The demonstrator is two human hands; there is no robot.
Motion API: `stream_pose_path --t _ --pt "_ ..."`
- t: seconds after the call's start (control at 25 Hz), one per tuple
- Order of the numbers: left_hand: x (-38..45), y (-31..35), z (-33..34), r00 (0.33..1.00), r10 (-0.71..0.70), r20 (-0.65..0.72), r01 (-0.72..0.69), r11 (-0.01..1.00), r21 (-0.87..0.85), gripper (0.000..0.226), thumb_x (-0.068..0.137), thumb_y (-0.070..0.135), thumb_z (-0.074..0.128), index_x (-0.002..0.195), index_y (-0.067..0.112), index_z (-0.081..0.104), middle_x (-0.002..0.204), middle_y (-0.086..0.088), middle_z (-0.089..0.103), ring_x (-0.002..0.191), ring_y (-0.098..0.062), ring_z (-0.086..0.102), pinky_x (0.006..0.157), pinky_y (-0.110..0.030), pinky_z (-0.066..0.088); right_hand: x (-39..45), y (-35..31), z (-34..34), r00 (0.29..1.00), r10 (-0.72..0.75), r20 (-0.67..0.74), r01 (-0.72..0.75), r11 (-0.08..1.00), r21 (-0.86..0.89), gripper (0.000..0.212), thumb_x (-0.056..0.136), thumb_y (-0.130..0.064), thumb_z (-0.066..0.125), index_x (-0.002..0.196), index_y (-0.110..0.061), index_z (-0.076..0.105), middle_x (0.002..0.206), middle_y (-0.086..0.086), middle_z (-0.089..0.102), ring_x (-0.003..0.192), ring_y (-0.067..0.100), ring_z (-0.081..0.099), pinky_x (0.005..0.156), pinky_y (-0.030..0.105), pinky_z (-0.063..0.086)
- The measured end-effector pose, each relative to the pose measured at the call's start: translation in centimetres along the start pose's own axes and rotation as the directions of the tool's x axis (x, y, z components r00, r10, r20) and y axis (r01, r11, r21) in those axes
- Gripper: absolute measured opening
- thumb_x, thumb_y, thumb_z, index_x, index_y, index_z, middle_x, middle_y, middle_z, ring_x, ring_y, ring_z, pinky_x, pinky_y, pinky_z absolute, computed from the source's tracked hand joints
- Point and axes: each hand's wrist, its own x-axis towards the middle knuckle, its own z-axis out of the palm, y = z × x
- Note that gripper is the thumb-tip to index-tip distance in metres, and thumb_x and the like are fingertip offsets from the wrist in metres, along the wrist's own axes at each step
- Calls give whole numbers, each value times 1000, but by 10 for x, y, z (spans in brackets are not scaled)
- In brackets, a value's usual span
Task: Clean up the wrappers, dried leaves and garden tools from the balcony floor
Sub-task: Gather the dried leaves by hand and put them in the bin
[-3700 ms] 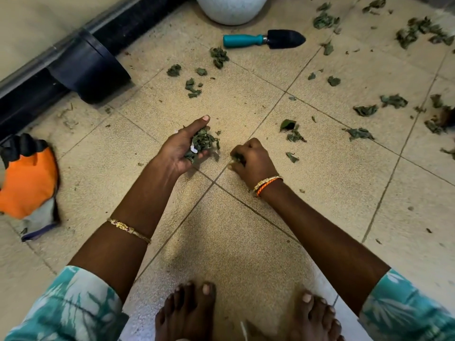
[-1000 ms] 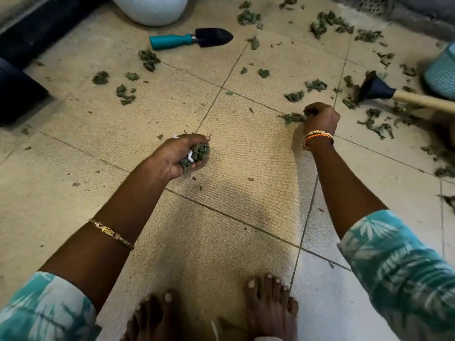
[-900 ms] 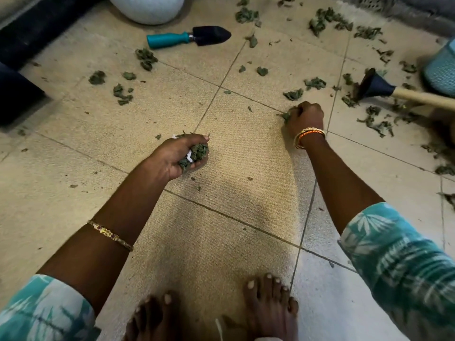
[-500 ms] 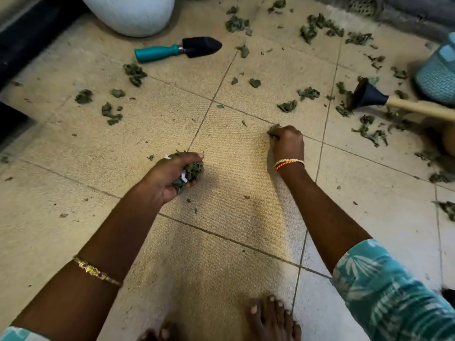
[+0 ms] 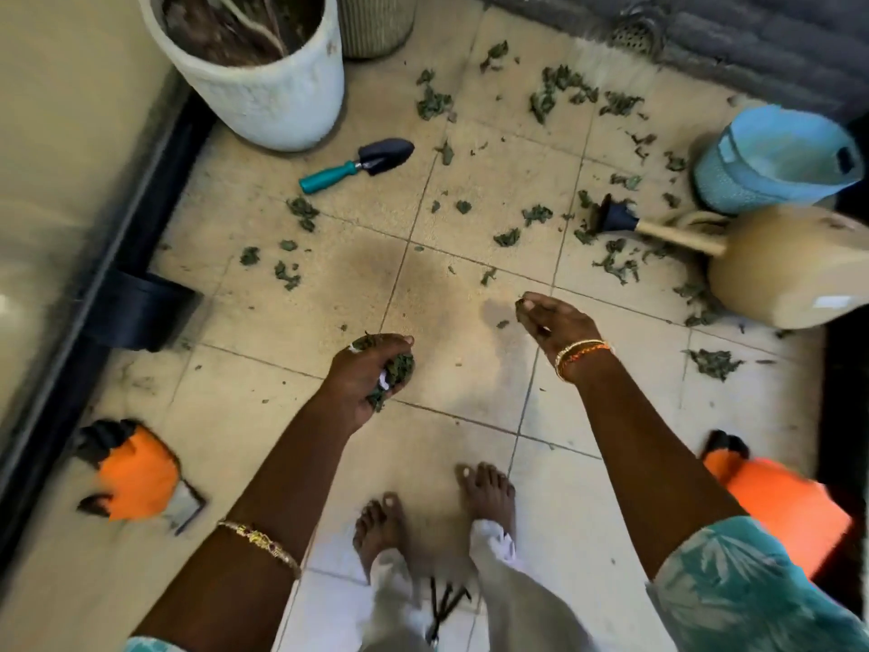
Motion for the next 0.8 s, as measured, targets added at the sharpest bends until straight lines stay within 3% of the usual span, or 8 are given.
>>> stream_pose_path --t 0.12,0.28,0.44,0.52,0.72,0.8 --pt "-82 38 16 999 -43 -2 43 998 -43 13 87 2 63 76 8 65 62 -3 68 56 -14 66 50 -20 53 -93 -60 16 978 196 72 -203 971 126 17 88 9 52 87 -3 64 69 7 69 61 15 67 63 24 58" --pt "-201 81 35 997 -75 26 76 995 -60 20 84 3 65 67 12 69 65 -3 69 65 -17 65 55 -22 55 -216 -135 47 947 263 182 -292 943 157 17 91 6 47 89 -3 61 68 6 69 62 16 68 72 40 58" --pt "-311 101 39 999 -32 31 34 997 -66 38 87 2 62 53 15 73 60 -2 68 63 -19 63 56 -24 52 -321 -188 74 941 212 263 -260 952 165 21 90 11 42 88 0 60 69 8 69 67 17 69 65 28 59" --pt "-363 104 37 1000 -4 3 5 997 -71 37 87 3 62 55 17 75 61 -2 69 63 -19 64 59 -25 50 -368 -205 82 935 198 295 -234 968 89 21 90 11 42 87 -1 60 68 7 70 67 16 70 64 24 58" --pt "-479 71 17 994 82 -72 -96 970 -222 39 92 3 56 59 13 74 55 -4 66 49 -13 64 46 -18 49 -472 -215 74 901 194 388 -111 968 -227 23 90 12 45 81 -2 60 58 1 68 62 16 65 57 23 57" --pt "-516 42 5 983 121 -142 -159 938 -307 28 94 6 54 72 11 70 55 -2 66 50 -12 64 48 -18 51 -506 -205 64 870 211 446 -63 944 -325 25 91 13 43 79 -2 59 56 -1 67 59 13 65 58 23 57"
